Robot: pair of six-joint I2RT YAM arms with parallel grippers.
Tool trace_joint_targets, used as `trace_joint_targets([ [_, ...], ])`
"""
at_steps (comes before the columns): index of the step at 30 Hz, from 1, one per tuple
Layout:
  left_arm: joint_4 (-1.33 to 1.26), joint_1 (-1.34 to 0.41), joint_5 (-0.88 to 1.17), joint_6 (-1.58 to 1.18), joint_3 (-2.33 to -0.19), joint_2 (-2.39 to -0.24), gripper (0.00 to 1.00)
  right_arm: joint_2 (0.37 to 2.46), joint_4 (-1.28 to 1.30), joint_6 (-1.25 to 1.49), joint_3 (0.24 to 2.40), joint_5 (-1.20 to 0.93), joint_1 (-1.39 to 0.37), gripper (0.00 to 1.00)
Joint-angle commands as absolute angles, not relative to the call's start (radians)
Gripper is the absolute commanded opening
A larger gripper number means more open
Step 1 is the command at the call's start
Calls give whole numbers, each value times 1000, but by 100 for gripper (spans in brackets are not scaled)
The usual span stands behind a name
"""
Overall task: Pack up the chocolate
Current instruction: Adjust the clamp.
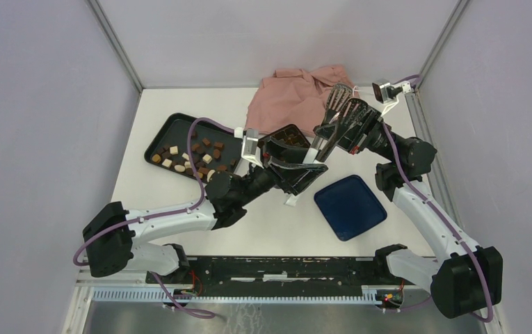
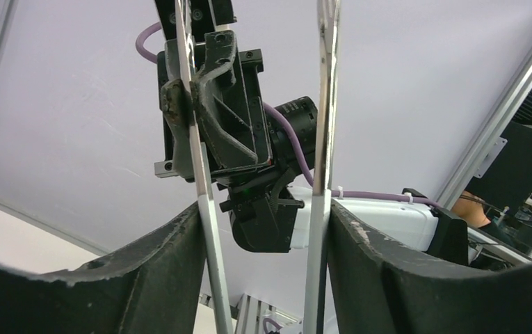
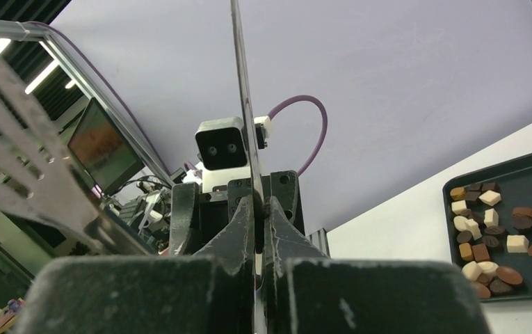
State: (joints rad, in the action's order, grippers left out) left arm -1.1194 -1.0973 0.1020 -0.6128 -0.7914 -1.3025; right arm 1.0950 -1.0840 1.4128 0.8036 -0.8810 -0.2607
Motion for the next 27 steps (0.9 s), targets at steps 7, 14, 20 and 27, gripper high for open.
trace_joint_targets([
  [7, -1034, -1104, 83, -581, -842, -1283, 40, 1083, -1110, 1400, 810, -848, -250, 3],
  [14, -988, -1101, 80, -606, -851, -1259, 44, 1081, -1100, 1374, 813, -853, -246, 15],
  [20, -975, -1096, 92, -611, -855, -1247, 50, 1076, -1095, 1359, 812, -857, -245, 22],
  [27, -1009, -1080, 66, -648, -818, -1200, 50, 1063, -1123, 1346, 816, -878, -230, 44],
])
